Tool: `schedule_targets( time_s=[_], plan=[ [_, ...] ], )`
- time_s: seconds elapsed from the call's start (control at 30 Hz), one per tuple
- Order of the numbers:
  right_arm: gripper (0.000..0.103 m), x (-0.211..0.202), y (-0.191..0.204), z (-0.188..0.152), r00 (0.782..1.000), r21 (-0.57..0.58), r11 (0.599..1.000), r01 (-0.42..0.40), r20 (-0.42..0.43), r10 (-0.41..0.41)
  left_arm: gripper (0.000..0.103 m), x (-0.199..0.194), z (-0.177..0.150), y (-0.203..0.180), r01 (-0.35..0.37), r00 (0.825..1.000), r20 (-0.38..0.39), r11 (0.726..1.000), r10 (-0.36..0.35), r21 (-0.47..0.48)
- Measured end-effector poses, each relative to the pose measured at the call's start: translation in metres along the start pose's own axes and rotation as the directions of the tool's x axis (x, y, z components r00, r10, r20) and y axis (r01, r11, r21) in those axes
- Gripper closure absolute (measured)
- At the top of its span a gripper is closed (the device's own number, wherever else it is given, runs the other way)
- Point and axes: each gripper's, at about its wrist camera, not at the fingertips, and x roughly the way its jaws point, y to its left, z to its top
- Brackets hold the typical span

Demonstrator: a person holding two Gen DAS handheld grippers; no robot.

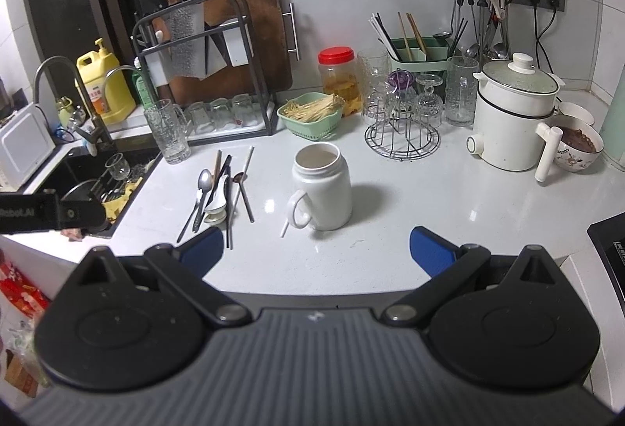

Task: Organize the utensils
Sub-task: 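Move both tools toward the utensil row and the white jar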

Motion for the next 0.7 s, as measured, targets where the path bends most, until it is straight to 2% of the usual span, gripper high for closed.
schedule_targets(
  time_s=[0.6, 0.7],
  plan=[
    [0.0, 0.022, -0.004, 0.012, 1.0, 0.006, 1.0, -0.011, -0.017, 0.011, 0.001, 0.022, 0.017, -0.004, -0.01, 1.0, -0.022, 1.0, 0.01, 0.012],
    [0.0, 0.024, -0.005, 0.013, 1.0, 0.01, 1.0, -0.012, -0.019, 0.012, 0.001, 0.03, 0.016, -0.001, -0.016, 0.999, -0.044, 1.0, 0.017, 0.007]
  ],
)
